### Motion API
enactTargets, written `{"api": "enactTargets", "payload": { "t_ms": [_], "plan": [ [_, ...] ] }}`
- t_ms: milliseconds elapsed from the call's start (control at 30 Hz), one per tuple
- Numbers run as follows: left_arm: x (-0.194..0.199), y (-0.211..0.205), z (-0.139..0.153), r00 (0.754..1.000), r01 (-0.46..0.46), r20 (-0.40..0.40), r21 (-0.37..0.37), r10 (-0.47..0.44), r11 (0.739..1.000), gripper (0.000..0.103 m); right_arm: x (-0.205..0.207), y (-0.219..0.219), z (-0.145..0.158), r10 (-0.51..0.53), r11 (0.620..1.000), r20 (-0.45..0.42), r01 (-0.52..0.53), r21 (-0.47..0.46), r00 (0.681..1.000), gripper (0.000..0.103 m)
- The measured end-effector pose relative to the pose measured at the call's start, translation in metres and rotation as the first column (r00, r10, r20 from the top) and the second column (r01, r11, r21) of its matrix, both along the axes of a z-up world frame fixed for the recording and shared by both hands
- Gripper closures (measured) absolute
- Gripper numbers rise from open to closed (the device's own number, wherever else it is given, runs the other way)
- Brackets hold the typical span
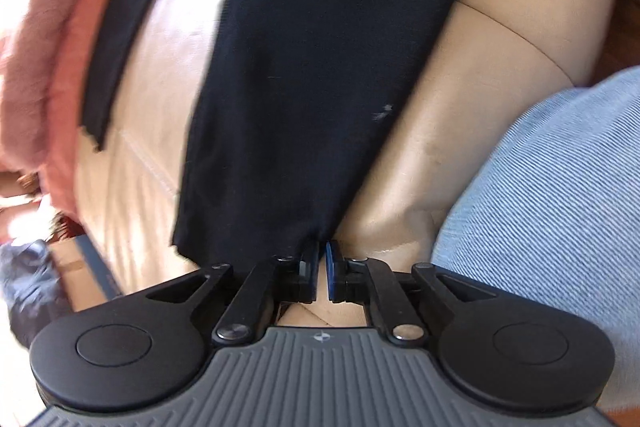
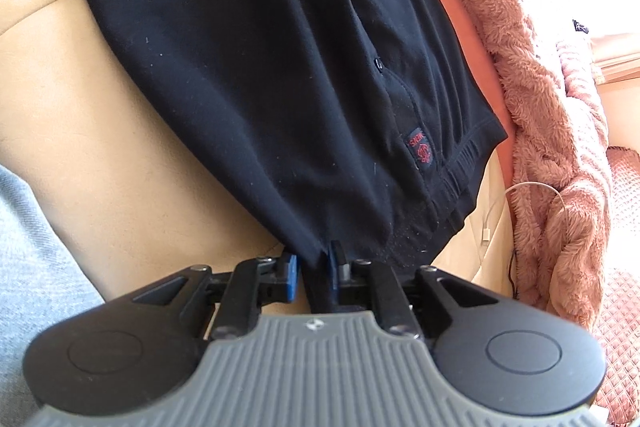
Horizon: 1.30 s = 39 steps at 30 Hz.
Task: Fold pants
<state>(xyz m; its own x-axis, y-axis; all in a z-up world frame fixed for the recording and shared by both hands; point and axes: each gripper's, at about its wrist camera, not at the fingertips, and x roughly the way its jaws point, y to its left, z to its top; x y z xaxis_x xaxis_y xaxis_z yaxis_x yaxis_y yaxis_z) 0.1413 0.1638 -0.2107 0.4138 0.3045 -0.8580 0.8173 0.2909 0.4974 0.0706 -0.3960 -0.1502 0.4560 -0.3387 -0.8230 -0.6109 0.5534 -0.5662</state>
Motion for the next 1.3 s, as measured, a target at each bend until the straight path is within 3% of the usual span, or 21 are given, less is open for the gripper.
{"api": "enactTargets", "payload": {
  "t_ms": [100,200,333,467,500,533,567,600,667,700,767,833,933,1067,1300],
  "plan": [
    [-0.004,0.000,0.005,0.990,-0.081,0.113,-0.055,0.087,0.995,0.103,-0.002,-0.002,0.003,-0.011,1.000,0.026,0.011,0.015,1.000,0.103],
    [0.006,0.006,0.028,0.937,-0.250,0.193,-0.214,0.292,0.944,0.103,-0.005,-0.003,0.012,-0.022,0.999,0.078,0.019,0.032,0.997,0.103],
    [0.025,0.013,0.071,0.806,-0.398,0.279,-0.397,0.522,0.827,0.103,-0.003,-0.005,0.032,-0.038,0.998,0.151,0.029,0.059,0.988,0.103],
    [0.054,0.029,0.122,0.639,-0.477,0.297,-0.570,0.709,0.669,0.103,0.010,-0.008,0.061,-0.078,0.993,0.244,0.053,0.109,0.967,0.103],
    [0.062,0.033,0.132,0.619,-0.478,0.295,-0.595,0.728,0.646,0.103,0.015,-0.008,0.068,-0.086,0.991,0.264,0.056,0.119,0.961,0.103],
    [0.069,0.033,0.140,0.626,-0.470,0.277,-0.612,0.729,0.636,0.103,0.022,-0.008,0.074,-0.095,0.989,0.276,0.061,0.131,0.956,0.103],
    [0.072,0.030,0.147,0.675,-0.442,0.238,-0.628,0.698,0.641,0.103,0.029,-0.008,0.079,-0.103,0.987,0.279,0.065,0.144,0.955,0.103],
    [0.071,0.024,0.150,0.747,-0.401,0.194,-0.631,0.636,0.664,0.103,0.035,-0.008,0.082,-0.100,0.987,0.277,0.060,0.148,0.956,0.103],
    [0.063,0.007,0.146,0.865,-0.317,0.145,-0.584,0.480,0.748,0.100,0.043,-0.003,0.083,-0.072,0.991,0.266,0.038,0.131,0.961,0.103],
    [0.055,-0.002,0.140,0.910,-0.270,0.126,-0.543,0.395,0.795,0.093,0.045,-0.002,0.082,-0.062,0.992,0.259,0.030,0.125,0.964,0.103],
    [0.040,-0.015,0.120,0.964,-0.199,0.068,-0.458,0.257,0.866,0.089,0.049,-0.002,0.078,-0.063,0.991,0.251,0.031,0.129,0.966,0.103],
    [0.025,-0.023,0.098,0.987,-0.150,-0.002,-0.384,0.162,0.911,0.072,0.052,-0.002,0.075,-0.075,0.990,0.247,0.043,0.132,0.966,0.103],
    [0.004,-0.023,0.070,0.997,-0.066,-0.063,-0.287,0.049,0.956,0.051,0.055,-0.002,0.071,-0.091,0.989,0.243,0.058,0.139,0.966,0.103],
    [-0.007,-0.014,0.037,0.997,-0.028,-0.076,-0.181,0.014,0.983,0.050,0.053,0.000,0.069,-0.092,0.989,0.233,0.061,0.137,0.968,0.103],
    [-0.002,-0.017,0.026,0.997,-0.009,-0.082,-0.151,-0.003,0.988,0.042,0.051,0.000,0.069,-0.099,0.989,0.234,0.071,0.127,0.967,0.103]
  ]
}}
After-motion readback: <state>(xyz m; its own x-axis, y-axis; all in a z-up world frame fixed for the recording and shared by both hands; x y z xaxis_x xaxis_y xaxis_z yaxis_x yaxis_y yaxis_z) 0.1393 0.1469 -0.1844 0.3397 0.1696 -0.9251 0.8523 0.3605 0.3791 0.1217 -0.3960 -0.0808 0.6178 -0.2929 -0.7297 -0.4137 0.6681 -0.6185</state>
